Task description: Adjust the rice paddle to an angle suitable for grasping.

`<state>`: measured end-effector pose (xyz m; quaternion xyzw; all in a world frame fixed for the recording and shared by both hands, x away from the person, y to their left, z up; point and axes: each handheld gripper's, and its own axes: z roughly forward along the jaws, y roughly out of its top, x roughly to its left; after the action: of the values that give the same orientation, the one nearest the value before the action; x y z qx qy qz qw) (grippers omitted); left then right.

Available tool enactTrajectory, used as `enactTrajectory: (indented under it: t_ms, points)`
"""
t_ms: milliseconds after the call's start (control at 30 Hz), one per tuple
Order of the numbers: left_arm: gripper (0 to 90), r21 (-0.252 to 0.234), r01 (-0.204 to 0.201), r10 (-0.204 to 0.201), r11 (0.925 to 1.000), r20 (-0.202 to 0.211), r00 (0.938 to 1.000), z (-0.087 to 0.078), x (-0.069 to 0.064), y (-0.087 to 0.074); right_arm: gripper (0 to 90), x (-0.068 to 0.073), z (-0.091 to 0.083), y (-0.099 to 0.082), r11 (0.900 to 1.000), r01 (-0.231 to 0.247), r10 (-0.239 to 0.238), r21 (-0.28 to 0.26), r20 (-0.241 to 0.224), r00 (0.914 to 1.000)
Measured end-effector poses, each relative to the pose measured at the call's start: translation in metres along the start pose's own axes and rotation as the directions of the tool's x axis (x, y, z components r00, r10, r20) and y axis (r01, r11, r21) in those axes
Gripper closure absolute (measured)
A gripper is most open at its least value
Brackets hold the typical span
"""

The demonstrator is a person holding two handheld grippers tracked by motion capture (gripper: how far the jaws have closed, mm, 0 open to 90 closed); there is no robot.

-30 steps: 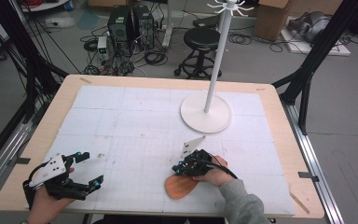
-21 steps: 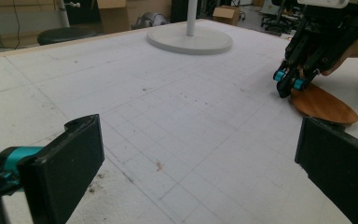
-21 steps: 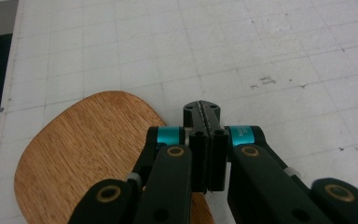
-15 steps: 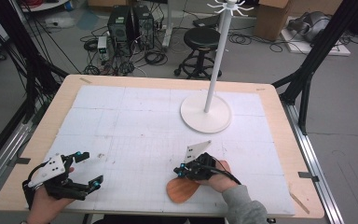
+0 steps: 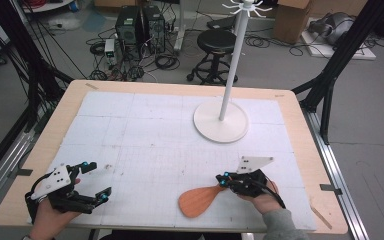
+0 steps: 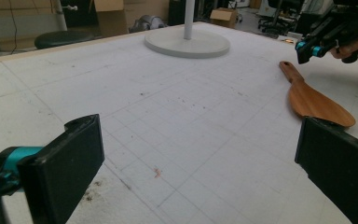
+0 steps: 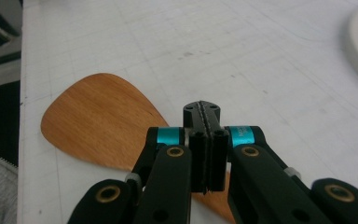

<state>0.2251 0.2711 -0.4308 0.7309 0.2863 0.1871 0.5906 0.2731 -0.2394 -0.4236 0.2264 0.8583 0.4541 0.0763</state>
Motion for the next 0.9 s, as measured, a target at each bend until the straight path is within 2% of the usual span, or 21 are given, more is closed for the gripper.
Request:
enactTrajectory:
  t_ms: [167, 300, 500, 767, 900]
  points:
    - [1.8, 0.004, -0.003, 0.003, 1.0, 0.007, 1.0, 0.002, 0.0, 0.0, 89.9, -0.01, -0.022, -0.018, 0.9968, -0.076, 0.077, -0.025, 0.043, 0.9961]
    - [1.8, 0.004, -0.003, 0.003, 1.0, 0.008, 1.0, 0.004, -0.001, 0.001, 89.8, -0.015, -0.028, -0.027, 0.9934, -0.114, 0.115, -0.008, 0.059, 0.9917]
    - [1.8, 0.008, -0.002, 0.002, 1.0, 0.01, 0.9999, 0.003, -0.001, 0.0, 89.8, -0.019, -0.026, -0.033, 0.9886, -0.145, 0.142, 0.042, 0.066, 0.9877]
    - [1.8, 0.011, -0.001, 0.001, 0.9999, 0.005, 1.0, 0.001, -0.001, -0.001, 89.7, -0.019, -0.018, -0.035, 0.9847, -0.14, 0.134, 0.104, 0.056, 0.9894]
    - [1.8, 0.014, -0.003, 0.003, 0.9999, 0.003, 1.0, 0.001, -0.001, -0.001, 89.5, -0.02, -0.014, -0.035, 0.9836, -0.137, 0.131, 0.117, 0.057, 0.9897]
